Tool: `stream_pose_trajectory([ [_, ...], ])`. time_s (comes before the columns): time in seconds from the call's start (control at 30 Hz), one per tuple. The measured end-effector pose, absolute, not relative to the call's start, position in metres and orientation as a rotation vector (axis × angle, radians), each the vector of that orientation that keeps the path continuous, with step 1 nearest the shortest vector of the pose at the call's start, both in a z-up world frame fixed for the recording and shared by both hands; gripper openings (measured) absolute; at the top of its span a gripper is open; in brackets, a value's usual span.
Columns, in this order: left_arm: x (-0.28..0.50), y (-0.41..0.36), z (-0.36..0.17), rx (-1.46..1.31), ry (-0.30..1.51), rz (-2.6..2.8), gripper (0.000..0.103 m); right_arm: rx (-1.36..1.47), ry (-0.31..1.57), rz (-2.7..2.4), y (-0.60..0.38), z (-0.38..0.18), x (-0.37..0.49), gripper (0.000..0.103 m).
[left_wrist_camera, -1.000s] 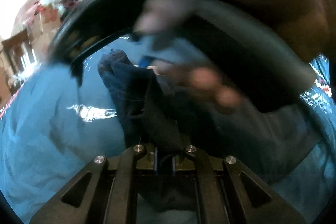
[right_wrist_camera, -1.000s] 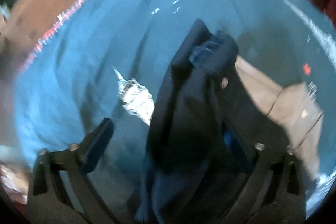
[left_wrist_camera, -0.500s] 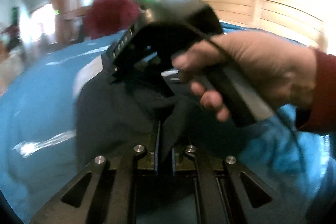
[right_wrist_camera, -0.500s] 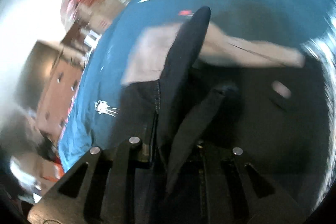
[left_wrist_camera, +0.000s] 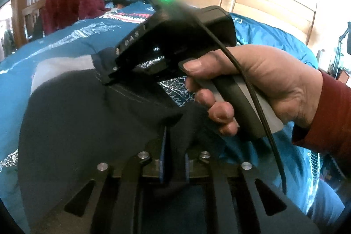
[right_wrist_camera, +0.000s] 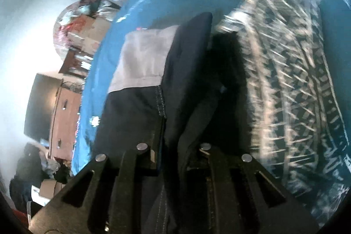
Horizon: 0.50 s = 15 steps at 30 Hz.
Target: Fold large clothes
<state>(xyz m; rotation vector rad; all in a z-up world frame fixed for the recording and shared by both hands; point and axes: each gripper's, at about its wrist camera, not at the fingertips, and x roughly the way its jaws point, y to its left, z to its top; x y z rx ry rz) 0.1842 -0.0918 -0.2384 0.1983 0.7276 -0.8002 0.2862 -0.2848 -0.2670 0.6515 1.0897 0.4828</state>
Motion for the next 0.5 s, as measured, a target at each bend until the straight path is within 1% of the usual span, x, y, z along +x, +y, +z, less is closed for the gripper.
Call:
stream_pose_trajectory([
  [0.07,0.181,-0.090,-0.248,0.202,0.765,-0.793,0.018,0.689,1.114,0.483,-0.293,-0.282,0.287,0.013],
  [0.13,0.179,-0.083,-0.246,0.195,0.786,-0.789,0.018,0.744,1.140,0.520,-0.296,-0.294,0.287,0.013],
  [0.17,0.174,-0.082,-0.243,0.195,0.778,-0.790,0.018,0.762,1.142,0.527,-0.297,-0.293,0.287,0.016],
  [0.23,0.158,-0.062,-0.225,0.198,0.733,-0.775,0.019,0.773,1.156,0.556,-0.300,-0.288,0.282,0.025],
  [0.3,0.145,-0.038,-0.209,0.196,0.693,-0.747,0.019,0.783,1.160,0.583,-0.303,-0.283,0.273,0.044],
  [0.37,0.131,-0.003,-0.195,0.192,0.651,-0.685,0.019,0.794,1.166,0.601,-0.305,-0.280,0.258,0.049],
  [0.43,0.123,0.030,-0.189,0.188,0.634,-0.608,0.019,0.799,1.173,0.607,-0.306,-0.278,0.242,0.050],
  [0.5,0.119,0.052,-0.193,0.179,0.643,-0.559,0.019,0.794,1.167,0.607,-0.306,-0.274,0.227,0.060],
])
